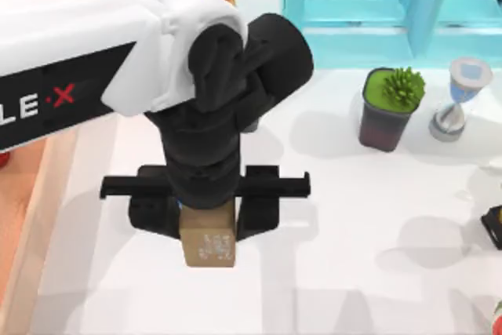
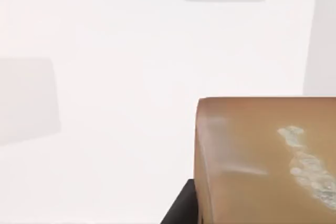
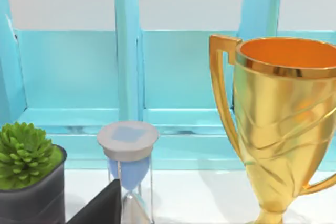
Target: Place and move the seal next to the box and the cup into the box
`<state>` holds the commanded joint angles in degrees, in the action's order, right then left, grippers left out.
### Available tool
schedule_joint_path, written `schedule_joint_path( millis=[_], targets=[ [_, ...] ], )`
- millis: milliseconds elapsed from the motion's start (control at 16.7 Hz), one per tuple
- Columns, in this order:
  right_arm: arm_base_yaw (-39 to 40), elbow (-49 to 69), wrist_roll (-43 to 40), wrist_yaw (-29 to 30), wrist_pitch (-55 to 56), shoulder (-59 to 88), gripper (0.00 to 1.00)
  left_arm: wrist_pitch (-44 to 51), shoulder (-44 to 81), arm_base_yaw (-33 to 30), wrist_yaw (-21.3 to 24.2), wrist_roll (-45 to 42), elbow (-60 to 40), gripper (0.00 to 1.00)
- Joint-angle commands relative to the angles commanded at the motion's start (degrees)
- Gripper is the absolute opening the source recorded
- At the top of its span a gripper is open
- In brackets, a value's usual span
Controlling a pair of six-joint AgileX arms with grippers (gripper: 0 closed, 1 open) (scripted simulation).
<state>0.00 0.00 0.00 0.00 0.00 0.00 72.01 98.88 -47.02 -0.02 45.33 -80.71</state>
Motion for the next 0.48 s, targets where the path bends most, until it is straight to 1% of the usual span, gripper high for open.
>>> schedule_joint_path(
  millis=[300,480],
  targets=[
    [0.0,0.0,0.0,0.0,0.0,0.0,1.0,1.02,-7.97,6.7,-0.04,-6.46,6.66,0.0],
    [0.0,0.0,0.0,0.0,0.0,0.0,1.0,1.58,-14.48,12.34,-0.01,-11.99,12.18,0.0]
  ],
)
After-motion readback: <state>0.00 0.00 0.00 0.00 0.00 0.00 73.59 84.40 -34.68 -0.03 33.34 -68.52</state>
